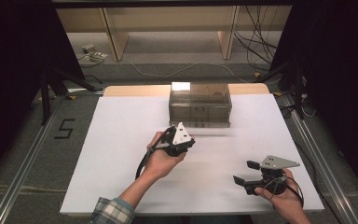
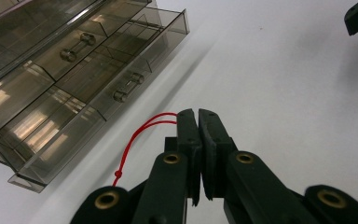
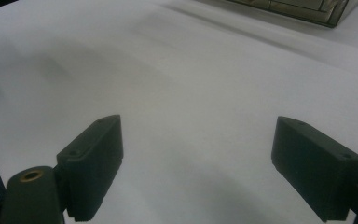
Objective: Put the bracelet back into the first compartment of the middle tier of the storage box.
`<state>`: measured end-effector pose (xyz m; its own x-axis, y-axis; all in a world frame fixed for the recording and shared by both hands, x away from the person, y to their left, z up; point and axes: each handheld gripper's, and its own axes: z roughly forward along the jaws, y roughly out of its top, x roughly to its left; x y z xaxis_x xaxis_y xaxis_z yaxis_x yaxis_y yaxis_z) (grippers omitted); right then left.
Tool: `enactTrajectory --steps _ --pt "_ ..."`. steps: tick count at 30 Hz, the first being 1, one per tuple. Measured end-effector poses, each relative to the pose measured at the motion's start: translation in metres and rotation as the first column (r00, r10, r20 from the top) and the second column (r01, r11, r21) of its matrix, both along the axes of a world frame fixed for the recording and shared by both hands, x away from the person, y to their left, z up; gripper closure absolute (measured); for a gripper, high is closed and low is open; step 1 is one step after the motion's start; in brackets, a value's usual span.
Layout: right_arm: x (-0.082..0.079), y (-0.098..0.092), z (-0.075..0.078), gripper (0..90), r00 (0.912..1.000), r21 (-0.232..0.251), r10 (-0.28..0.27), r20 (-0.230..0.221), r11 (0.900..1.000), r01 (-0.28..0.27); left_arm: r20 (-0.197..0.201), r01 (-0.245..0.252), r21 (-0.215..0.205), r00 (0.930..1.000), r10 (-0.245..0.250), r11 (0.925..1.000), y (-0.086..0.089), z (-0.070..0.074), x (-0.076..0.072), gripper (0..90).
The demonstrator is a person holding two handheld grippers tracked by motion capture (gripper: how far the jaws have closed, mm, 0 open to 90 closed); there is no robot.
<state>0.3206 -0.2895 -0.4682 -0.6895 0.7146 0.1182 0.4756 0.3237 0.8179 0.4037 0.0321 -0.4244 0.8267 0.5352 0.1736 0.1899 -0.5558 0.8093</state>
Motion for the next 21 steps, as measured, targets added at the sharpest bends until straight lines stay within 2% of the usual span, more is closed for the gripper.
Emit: enactTrajectory --steps 21 --pt "0.0 -0.001 0.0 17.6 1.0 -0.002 0.004 0.006 1.0 -0.004 0.027 -0.009 0.019 0.9996 0.009 0.9998 -0.001 0.007 0.014 87.8"
